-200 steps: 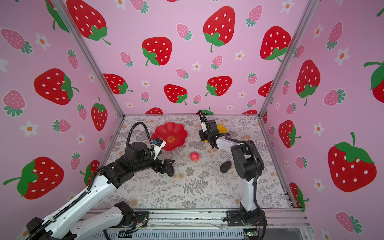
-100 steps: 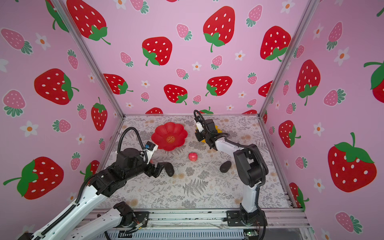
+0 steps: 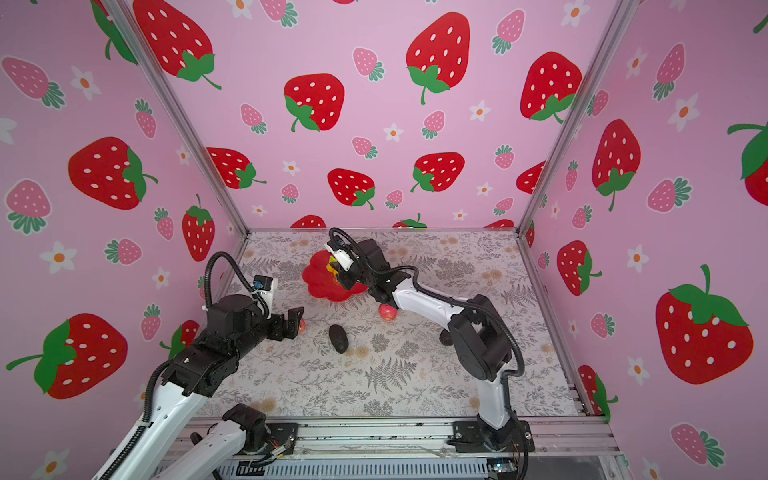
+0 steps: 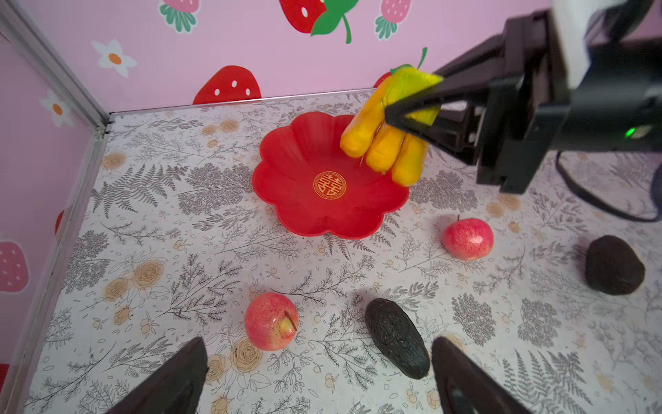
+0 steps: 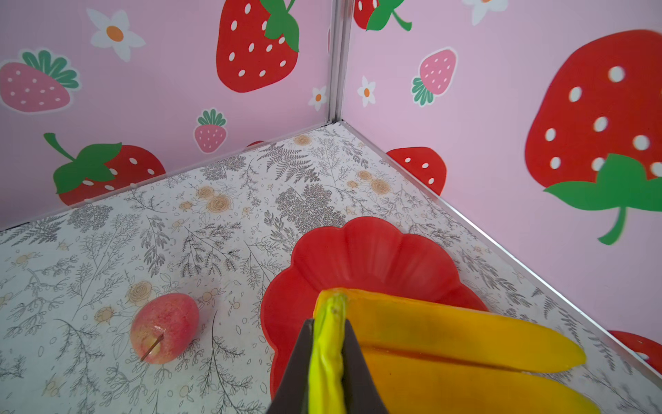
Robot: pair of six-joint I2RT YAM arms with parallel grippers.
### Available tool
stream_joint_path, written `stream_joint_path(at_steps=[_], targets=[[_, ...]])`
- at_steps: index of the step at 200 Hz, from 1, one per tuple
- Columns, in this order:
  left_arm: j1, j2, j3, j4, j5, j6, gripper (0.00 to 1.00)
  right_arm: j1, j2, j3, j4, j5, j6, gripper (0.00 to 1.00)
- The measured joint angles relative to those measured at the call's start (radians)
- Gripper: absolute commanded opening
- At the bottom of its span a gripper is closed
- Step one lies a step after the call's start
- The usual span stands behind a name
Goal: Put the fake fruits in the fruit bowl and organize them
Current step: 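Carry the bananas into the red bowl and open the right gripper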
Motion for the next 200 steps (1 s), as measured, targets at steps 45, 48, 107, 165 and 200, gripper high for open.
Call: stream_joint_path(at_steps=[45,48,107,165,200], targets=[[0.009,-0.002,0.0,0.0,-0.013,-0.011,0.99,0.021,0.177,0.122,-0.028,-0.027,0.002,0.12],[0.009,-0.002,0.0,-0.001,-0.016,-0.011,0.99,0.022,0.184,0.126,-0.029,-0.03,0.001,0.12],[0.075,0.024,0.0,-0.002,-0.027,-0.012,0.99,0.024,0.206,0.161,-0.066,-0.069,-0.015,0.13],[0.12,0.037,-0.001,0.0,0.027,-0.025,0.99,0.024,0.285,0.23,-0.069,-0.099,-0.025,0.17],[0.127,0.026,-0.002,0.007,0.056,-0.027,0.99,0.024,0.314,0.264,-0.091,-0.102,-0.026,0.35]])
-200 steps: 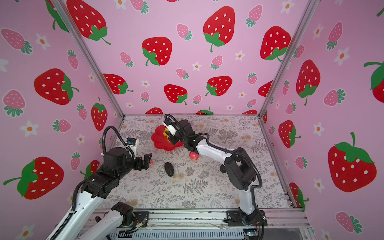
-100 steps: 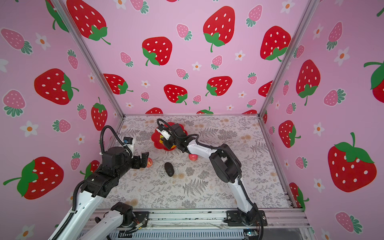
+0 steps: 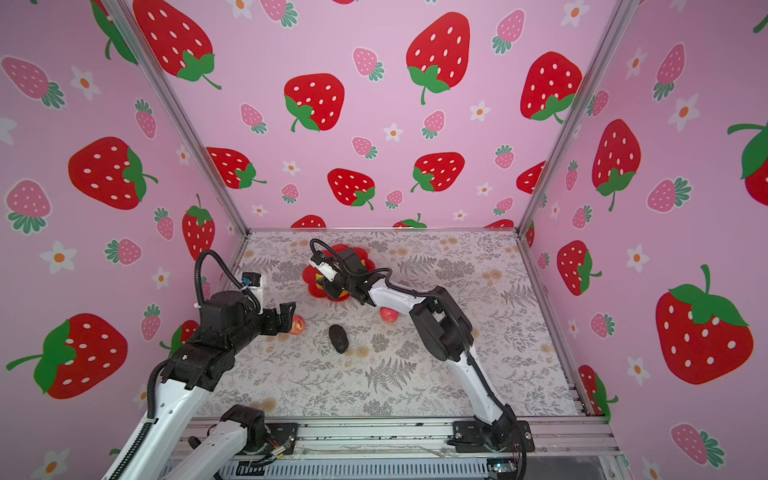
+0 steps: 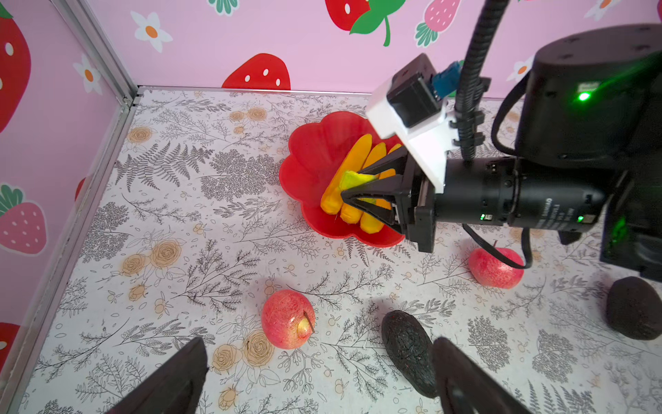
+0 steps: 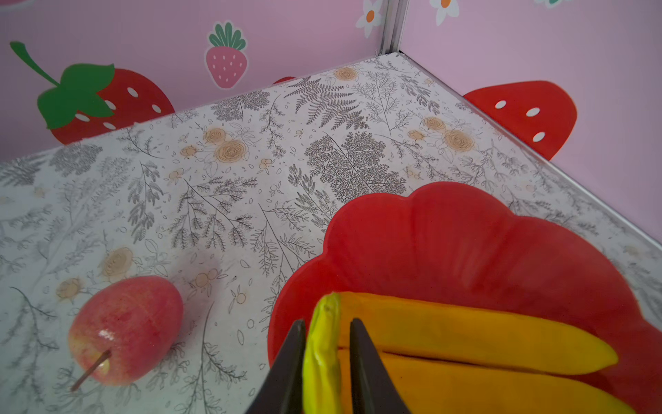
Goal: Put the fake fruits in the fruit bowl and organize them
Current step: 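Carry the bananas into the red bowl and open the right gripper, then move the right gripper to the red apple mid-table and grasp it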
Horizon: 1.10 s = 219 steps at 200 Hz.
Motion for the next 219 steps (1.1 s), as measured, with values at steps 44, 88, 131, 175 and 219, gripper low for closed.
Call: stream_joint_path(at_steps=[44,88,131,175,219], targets=[[0.003,-0.003,0.0,0.001,0.029,-0.004,0.99,0.0,-0.001,0.026,-0.006,0.014,0.001,0.56],[0.005,-0.01,-0.014,0.041,0.143,-0.008,0.99,-0.001,-0.131,-0.114,-0.011,0.079,0.037,0.86],[0.003,0.047,-0.023,0.086,0.319,-0.016,0.99,-0.029,-0.52,-0.529,0.058,0.155,0.169,0.96],[-0.155,0.172,-0.012,0.068,0.337,-0.001,0.99,-0.124,-0.715,-0.846,0.033,0.24,0.41,0.97],[-0.294,0.299,0.056,0.031,0.262,0.005,0.99,-0.144,-0.662,-0.939,-0.045,0.271,0.494,0.97]])
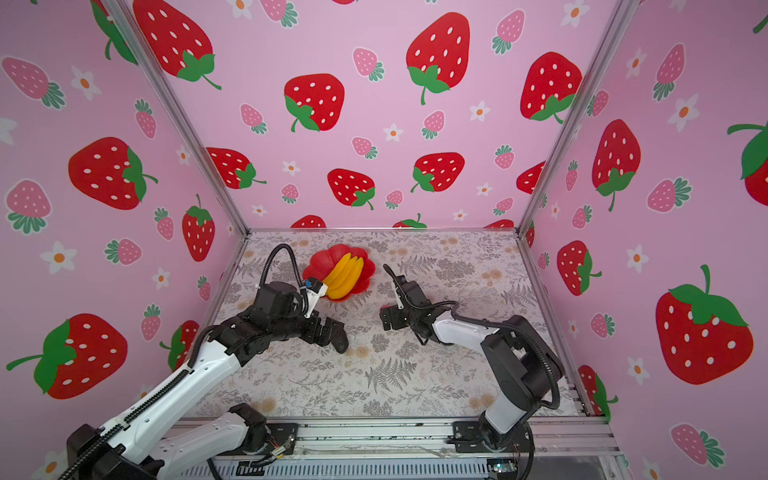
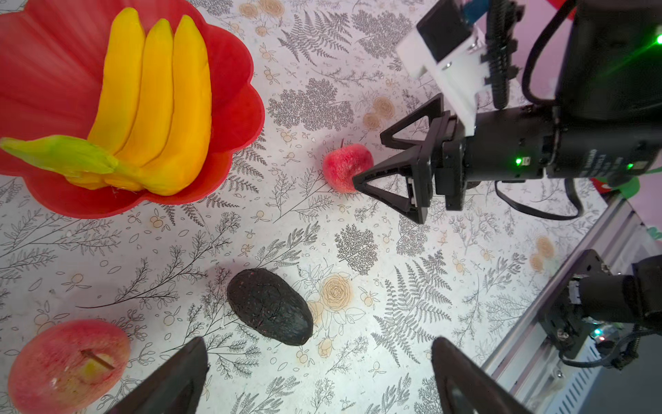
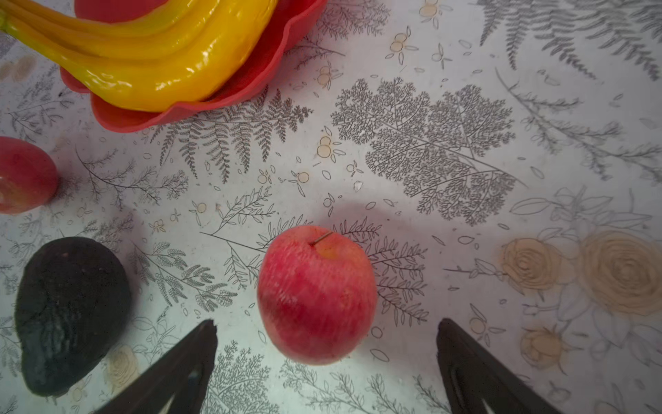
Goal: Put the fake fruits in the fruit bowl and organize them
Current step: 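Move the right gripper to the red apple mid-table and grasp it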
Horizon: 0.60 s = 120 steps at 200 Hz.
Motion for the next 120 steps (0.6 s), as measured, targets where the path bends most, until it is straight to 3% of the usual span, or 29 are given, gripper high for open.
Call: stream_joint_path(at_steps=[68,109,120], targets=[[-0.034,0.017,0.025,-0.006,-0.1,-0.002,0.99,0.0,0.086,0.062,0.004,-0.004,0.026,0.89],[-0.034,0.017,0.025,-0.006,-0.127,0.0,0.99,0.0,0.112,0.065,0.008,-0.013,0.039,0.71],[-0.034,0.017,0.025,-0.007,-0.133,0.0,0.99,0.0,0.122,0.069,0.011,-0.016,0.037,0.61]])
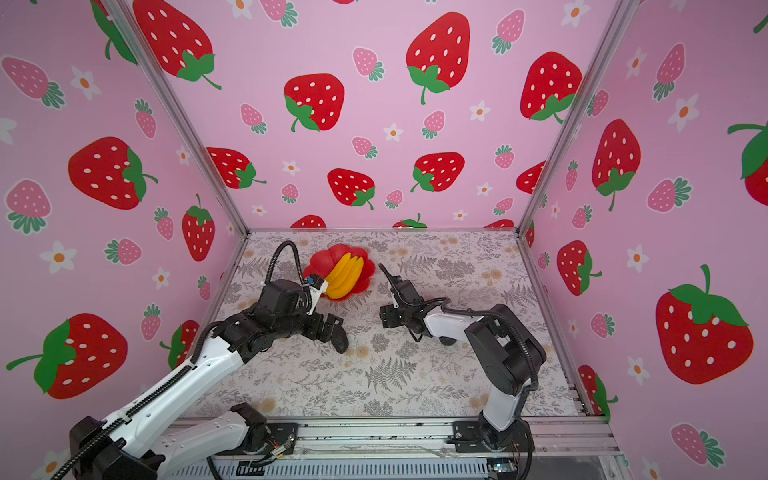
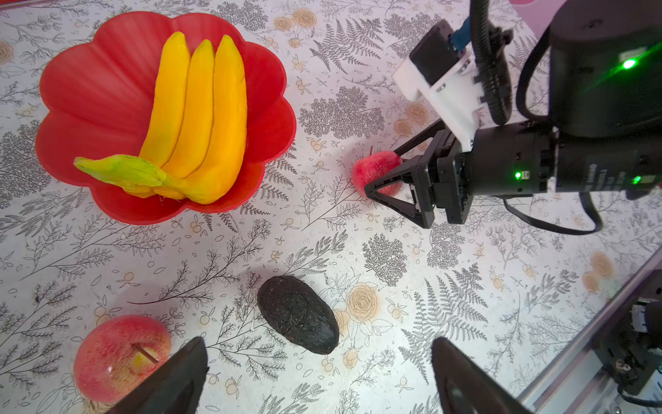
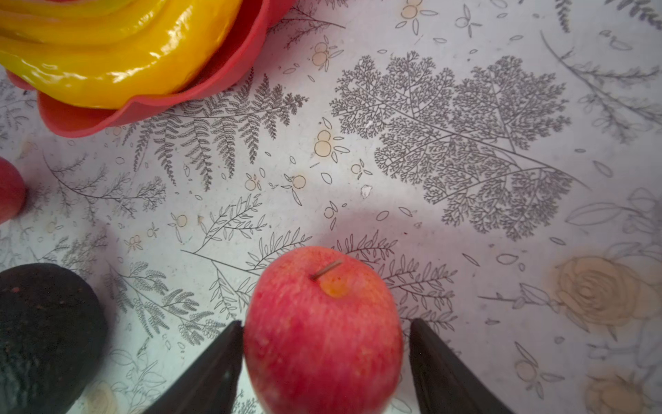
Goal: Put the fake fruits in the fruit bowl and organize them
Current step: 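Move the right gripper to the red apple mid-table and grasp it, then carry the apple into the bowl beside the bananas and release it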
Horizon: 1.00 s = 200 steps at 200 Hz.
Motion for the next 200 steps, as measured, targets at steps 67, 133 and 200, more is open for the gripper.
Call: stream_joint_path(at_steps=[67,133,200], targets=[[0.0,-0.031,0.034,-0.052,-0.067,0.085,0.99,0.0,-0.004,0.018,0.043,-0.048,-0.056,0.55],[0.119,-0.106,0.012,0.005,-0.067,0.124,0.99,0.002,0.049,0.187,0.367,-0.067,-0.243,0.53],[0.201,-0.13,0.005,0.017,-0.013,0.103,0.99,0.011,0.277,0.26,0.506,-0.052,-0.372,0.53]])
